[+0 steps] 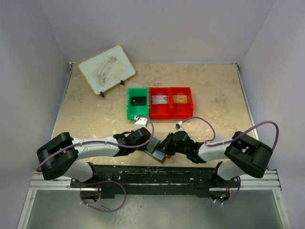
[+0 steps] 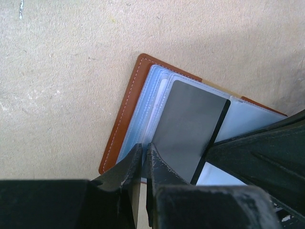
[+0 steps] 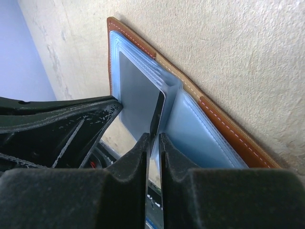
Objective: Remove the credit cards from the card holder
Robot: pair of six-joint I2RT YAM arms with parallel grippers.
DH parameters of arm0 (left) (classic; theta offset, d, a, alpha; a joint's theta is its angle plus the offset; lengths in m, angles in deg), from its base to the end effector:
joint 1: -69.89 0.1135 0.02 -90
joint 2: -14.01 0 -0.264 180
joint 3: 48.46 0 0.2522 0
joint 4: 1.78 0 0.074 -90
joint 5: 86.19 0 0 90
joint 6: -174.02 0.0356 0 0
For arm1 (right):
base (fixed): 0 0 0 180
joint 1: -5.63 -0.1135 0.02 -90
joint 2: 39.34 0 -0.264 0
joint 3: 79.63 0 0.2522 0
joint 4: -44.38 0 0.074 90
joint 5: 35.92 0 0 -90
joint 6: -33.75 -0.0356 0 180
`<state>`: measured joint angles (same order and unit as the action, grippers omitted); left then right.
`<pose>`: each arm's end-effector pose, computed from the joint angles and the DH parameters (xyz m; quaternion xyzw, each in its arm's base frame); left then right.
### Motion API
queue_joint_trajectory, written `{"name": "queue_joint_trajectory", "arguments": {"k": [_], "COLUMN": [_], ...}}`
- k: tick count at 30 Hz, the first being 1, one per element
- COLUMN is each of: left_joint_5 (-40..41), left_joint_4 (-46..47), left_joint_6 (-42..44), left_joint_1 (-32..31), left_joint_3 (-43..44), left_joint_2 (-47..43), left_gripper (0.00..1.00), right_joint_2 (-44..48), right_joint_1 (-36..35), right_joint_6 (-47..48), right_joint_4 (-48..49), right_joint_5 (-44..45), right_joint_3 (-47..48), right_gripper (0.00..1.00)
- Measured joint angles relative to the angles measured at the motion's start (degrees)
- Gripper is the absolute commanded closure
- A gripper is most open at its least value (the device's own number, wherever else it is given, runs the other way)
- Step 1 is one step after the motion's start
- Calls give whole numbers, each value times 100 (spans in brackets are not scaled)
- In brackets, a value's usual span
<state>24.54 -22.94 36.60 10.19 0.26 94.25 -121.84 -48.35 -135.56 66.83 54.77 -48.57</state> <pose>0.1397 -0.2141 0.1565 0.0424 0.9328 -0.1519 0.3241 0.1407 0.1927 0.1249 0.1919 0.8399 0.4640 0.2060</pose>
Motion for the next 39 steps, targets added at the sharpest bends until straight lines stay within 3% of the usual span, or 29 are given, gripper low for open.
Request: {"name": "queue_joint_trajectory", "arguments": {"k": [7, 17, 29, 39], "left_joint_5": [-37, 59, 116, 33], "left_joint_4": [33, 33, 52, -264], "left_joint_6": [0, -101, -256, -271], "left_joint_1": [2, 2, 0, 0], "left_joint_3": [0, -11, -39, -98], "left_joint_2": [26, 17, 42, -358], "left_gripper": [98, 100, 100, 76], "right_joint_2": [-254, -35, 227, 616], "right_joint_1": [2, 96, 605, 654], "right_joint_6": [-70, 81, 400, 422], "right_joint_4": [-74, -229, 199, -57], "right_joint_5": [37, 76, -645, -610], "right_joint_3": [190, 168, -391, -577], "right_gripper": [100, 100, 100, 100]}}
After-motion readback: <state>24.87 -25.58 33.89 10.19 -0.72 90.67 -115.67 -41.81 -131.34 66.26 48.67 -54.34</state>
